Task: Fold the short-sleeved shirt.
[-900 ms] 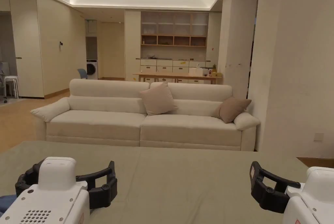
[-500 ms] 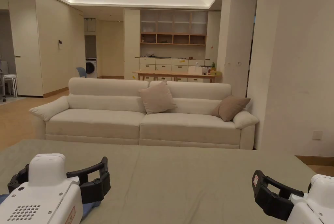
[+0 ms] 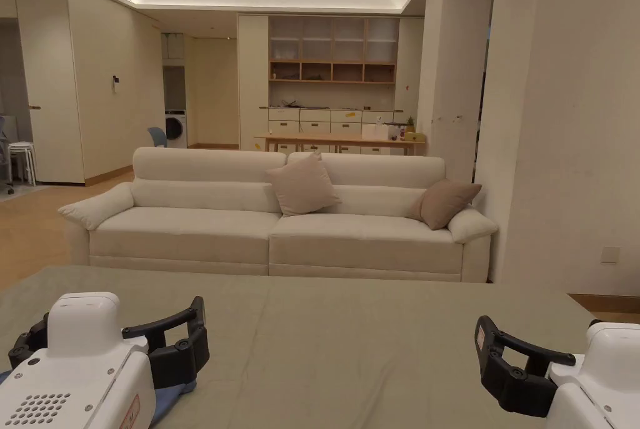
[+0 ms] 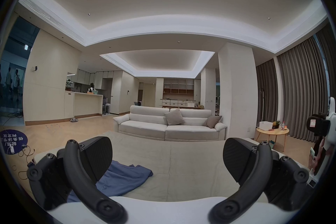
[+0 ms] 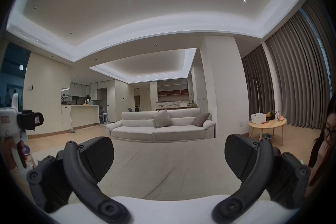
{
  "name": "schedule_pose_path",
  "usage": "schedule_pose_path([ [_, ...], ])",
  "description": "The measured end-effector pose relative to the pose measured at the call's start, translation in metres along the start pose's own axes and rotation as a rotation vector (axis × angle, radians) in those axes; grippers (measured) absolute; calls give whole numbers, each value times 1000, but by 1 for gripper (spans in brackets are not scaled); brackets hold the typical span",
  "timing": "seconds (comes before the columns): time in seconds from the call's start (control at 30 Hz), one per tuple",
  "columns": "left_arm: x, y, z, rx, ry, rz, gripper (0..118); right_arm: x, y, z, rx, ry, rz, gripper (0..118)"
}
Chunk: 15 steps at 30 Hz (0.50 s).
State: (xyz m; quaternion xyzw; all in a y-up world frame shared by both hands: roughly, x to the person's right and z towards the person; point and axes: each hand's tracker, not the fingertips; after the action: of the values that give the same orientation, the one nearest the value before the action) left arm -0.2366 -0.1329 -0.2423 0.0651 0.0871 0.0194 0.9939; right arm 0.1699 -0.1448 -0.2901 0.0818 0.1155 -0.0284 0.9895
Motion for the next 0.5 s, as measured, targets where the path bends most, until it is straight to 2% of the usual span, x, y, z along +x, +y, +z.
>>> schedule_pose_path([
  [0.07, 2, 0, 1, 0, -1, -19, 117, -1, 1, -1, -11, -26, 21, 118],
  [0.3, 13, -1, 5, 26, -2, -90, 117, 0, 3, -4, -20, -38, 3, 118],
  [0.5, 13, -3, 3, 10, 4, -74, 117, 3, 4, -8, -28, -43, 11, 118],
])
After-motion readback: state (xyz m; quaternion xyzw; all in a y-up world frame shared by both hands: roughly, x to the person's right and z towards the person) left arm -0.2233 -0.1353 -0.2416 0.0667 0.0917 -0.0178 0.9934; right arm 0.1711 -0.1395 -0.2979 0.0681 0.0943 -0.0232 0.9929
